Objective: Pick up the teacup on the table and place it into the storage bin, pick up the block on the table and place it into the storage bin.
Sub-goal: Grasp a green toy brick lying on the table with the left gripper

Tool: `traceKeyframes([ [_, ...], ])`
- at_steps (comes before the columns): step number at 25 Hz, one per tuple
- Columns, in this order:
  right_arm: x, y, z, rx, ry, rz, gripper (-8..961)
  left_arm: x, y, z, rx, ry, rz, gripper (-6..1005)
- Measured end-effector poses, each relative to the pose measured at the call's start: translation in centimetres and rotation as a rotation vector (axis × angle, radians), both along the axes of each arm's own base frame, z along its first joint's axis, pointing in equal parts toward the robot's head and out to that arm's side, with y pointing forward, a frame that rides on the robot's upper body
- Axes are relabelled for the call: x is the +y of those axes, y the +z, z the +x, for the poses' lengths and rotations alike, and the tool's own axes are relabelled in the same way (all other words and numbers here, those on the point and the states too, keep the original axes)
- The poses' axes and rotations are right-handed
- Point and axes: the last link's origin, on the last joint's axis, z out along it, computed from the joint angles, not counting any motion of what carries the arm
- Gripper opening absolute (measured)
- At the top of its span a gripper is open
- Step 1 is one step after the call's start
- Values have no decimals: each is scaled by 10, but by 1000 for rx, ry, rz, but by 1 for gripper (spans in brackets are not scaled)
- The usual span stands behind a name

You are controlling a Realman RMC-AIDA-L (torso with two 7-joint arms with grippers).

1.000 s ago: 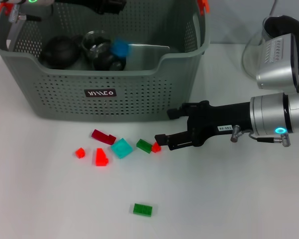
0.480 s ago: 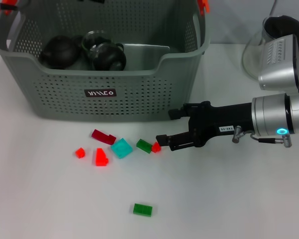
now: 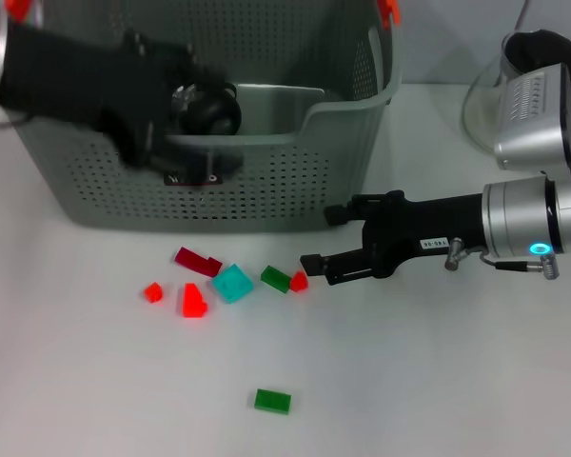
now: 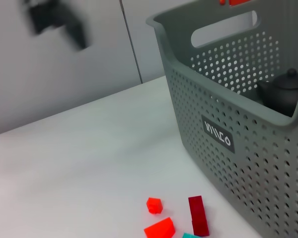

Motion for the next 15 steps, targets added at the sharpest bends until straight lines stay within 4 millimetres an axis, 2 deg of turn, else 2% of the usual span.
traceKeyframes([
  [6, -1, 0, 2, 0, -8, 0, 918, -30, -16, -12, 56, -53, -123, 897],
  [11, -2, 0, 4, 1, -18, -4, 918, -47, -50, -28, 177, -78, -223, 897],
  [14, -2, -1, 4, 2, -22, -5, 918, -52, -69, -29, 253, -107, -287, 896],
  [15, -2, -1, 4, 3, -22, -5, 918, -52, -69, -29, 253, -107, -287, 896],
])
